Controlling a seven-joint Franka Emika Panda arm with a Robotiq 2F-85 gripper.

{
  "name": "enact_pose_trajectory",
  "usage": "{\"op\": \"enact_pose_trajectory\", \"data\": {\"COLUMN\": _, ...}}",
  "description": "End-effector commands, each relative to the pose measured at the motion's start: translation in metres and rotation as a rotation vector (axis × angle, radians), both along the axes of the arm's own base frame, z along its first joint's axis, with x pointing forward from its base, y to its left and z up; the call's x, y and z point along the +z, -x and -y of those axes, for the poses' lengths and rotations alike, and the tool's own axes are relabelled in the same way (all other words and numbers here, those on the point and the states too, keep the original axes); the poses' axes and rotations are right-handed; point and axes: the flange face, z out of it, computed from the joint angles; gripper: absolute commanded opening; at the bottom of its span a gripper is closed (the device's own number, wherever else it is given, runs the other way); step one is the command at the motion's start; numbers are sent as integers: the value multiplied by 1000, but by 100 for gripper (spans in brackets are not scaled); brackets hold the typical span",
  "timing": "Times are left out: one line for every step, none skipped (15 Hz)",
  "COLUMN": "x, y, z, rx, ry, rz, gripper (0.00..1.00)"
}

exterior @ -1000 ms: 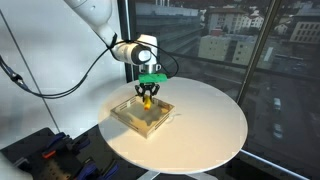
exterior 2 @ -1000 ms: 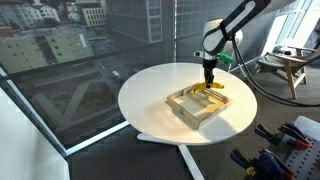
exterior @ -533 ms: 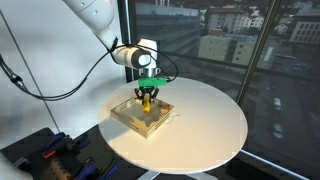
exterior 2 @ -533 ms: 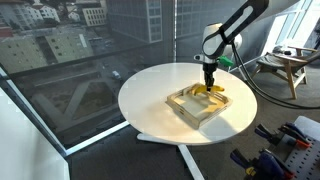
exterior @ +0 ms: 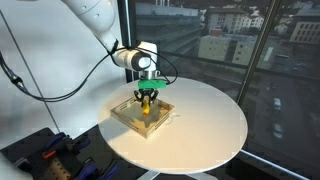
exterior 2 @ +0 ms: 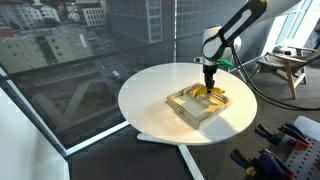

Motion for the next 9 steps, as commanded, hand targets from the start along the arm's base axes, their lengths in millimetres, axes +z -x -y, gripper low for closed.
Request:
{"op": "enact_pose_trajectory", "data": {"x": 1, "y": 0, "z": 3, "rx": 26, "ry": 2, "rz": 13, "gripper": 16}}
{"op": "enact_pose_trajectory", "data": {"x": 1, "y": -1, "z": 3, "rx": 25, "ry": 2, "rz": 12, "gripper": 16}}
{"op": "enact_pose_trajectory", "data": {"x": 1, "y": -1, "z": 3, "rx": 25, "ry": 2, "rz": 12, "gripper": 17}}
{"op": "enact_pose_trajectory", "data": {"x": 2, "y": -1, "z": 2, "rx": 24, "ry": 2, "rz": 12, "gripper": 66}}
{"op": "enact_pose_trajectory", "data": {"x": 2, "y": -1, "z": 2, "rx": 23, "ry": 2, "rz": 12, "gripper": 66}}
{"op": "enact_pose_trajectory", "data": {"x": 2, "y": -2, "z": 3, "rx": 22, "ry": 3, "rz": 12, "gripper": 73}}
{"op": "enact_pose_trajectory", "data": {"x": 3, "y": -2, "z": 3, "rx": 22, "ry": 3, "rz": 13, "gripper": 80}}
{"op": "enact_pose_trajectory", "data": {"x": 3, "y": -2, "z": 2, "rx": 23, "ry": 3, "rz": 13, "gripper": 88}}
{"op": "enact_pose_trajectory", "data": {"x": 3, "y": -2, "z": 2, "rx": 23, "ry": 3, "rz": 13, "gripper": 97}}
